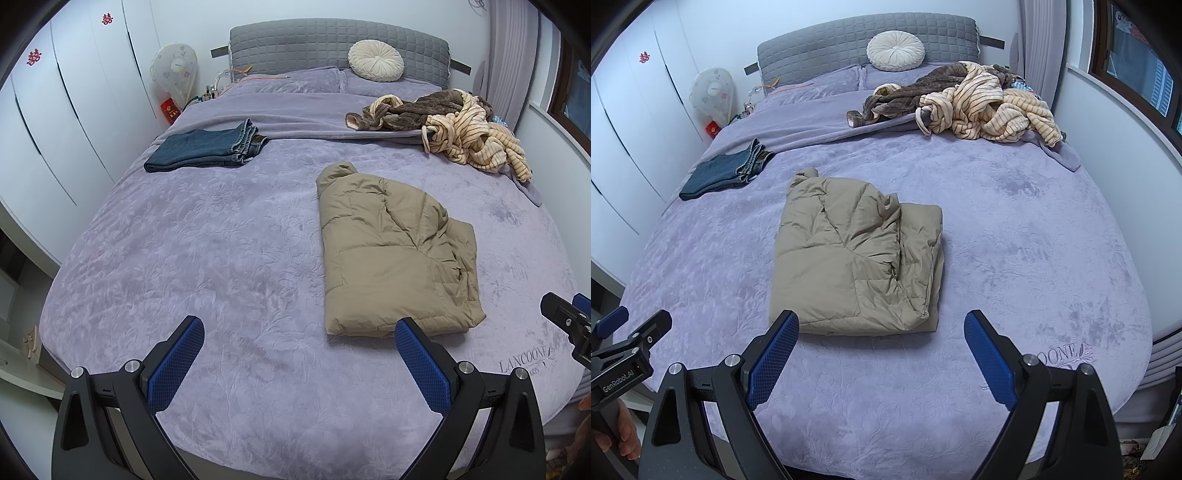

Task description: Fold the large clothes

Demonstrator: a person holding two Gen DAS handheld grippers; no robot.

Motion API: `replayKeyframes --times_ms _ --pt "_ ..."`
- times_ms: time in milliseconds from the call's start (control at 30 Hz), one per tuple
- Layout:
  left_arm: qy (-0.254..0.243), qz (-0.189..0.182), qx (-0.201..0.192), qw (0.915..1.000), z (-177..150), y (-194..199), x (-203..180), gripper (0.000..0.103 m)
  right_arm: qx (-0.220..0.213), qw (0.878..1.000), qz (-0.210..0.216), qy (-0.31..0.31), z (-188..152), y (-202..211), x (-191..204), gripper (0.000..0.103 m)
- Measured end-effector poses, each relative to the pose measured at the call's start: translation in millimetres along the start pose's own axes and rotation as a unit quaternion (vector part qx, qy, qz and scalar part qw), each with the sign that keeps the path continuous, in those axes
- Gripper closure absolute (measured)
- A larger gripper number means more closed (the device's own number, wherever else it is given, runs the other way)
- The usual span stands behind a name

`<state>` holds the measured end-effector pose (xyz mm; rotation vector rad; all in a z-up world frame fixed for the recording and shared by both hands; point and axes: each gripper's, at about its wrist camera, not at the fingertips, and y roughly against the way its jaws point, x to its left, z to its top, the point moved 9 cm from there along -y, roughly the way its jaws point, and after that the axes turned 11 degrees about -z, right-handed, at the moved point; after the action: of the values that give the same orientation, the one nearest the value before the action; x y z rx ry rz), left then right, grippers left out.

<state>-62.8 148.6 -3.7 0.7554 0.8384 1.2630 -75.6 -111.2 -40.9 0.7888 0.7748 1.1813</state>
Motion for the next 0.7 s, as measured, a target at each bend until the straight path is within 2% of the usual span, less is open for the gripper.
replayKeyframes --times_ms 700 --pt "0.003 0.001 0.001 1.0000 -0.1 -2.5 2.2 0.000 0.001 1.000 0.000 0.000 0.6 -0.8 0.2 0.010"
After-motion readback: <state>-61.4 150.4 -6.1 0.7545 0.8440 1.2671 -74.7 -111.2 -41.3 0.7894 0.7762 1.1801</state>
